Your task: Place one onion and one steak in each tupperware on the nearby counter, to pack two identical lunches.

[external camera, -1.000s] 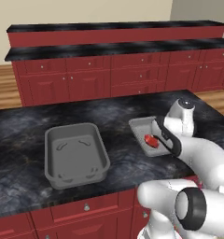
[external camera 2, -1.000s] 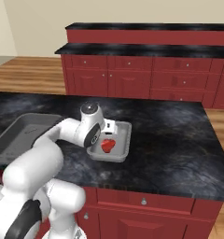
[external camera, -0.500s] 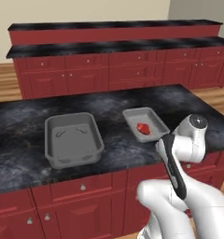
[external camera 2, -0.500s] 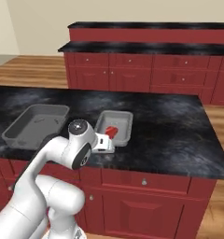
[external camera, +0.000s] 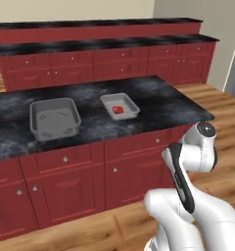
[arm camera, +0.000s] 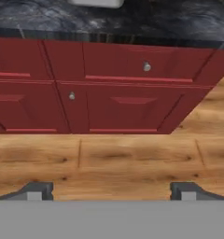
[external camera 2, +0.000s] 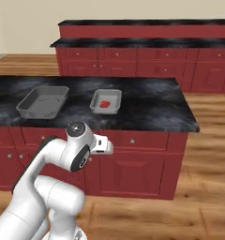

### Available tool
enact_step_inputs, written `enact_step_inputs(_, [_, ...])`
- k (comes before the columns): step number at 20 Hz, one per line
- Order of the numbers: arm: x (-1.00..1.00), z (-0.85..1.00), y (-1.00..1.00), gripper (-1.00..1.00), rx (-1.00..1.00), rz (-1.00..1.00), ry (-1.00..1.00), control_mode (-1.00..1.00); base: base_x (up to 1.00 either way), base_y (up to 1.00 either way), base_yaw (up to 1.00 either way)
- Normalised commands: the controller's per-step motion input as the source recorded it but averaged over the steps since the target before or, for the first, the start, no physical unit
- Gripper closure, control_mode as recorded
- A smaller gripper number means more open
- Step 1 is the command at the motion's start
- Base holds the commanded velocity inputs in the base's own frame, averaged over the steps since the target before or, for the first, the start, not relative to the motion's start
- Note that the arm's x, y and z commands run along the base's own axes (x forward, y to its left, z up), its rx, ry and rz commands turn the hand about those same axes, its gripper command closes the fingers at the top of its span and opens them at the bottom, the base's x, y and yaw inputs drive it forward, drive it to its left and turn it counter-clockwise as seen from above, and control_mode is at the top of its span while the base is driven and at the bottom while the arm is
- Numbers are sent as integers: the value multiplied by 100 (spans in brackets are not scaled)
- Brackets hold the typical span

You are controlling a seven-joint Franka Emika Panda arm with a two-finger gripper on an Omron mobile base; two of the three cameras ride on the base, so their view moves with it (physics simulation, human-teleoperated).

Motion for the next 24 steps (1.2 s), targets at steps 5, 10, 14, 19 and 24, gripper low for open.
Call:
enact_step_inputs(5, [0,0,0,-100,0,0,0,100,-58,-73,-50])
enact_step_inputs(10, [0,0,0,-100,0,0,0,100,-34,-72,-54])
enact_step_inputs(14, [0,0,0,-100,0,0,0,100,-35,-57,-58])
enact_step_inputs(19, [0,0,0,-100,0,0,0,100,-23,-53,-61])
enact_step_inputs(24, [0,0,0,-100,0,0,0,100,-1,-55,-60])
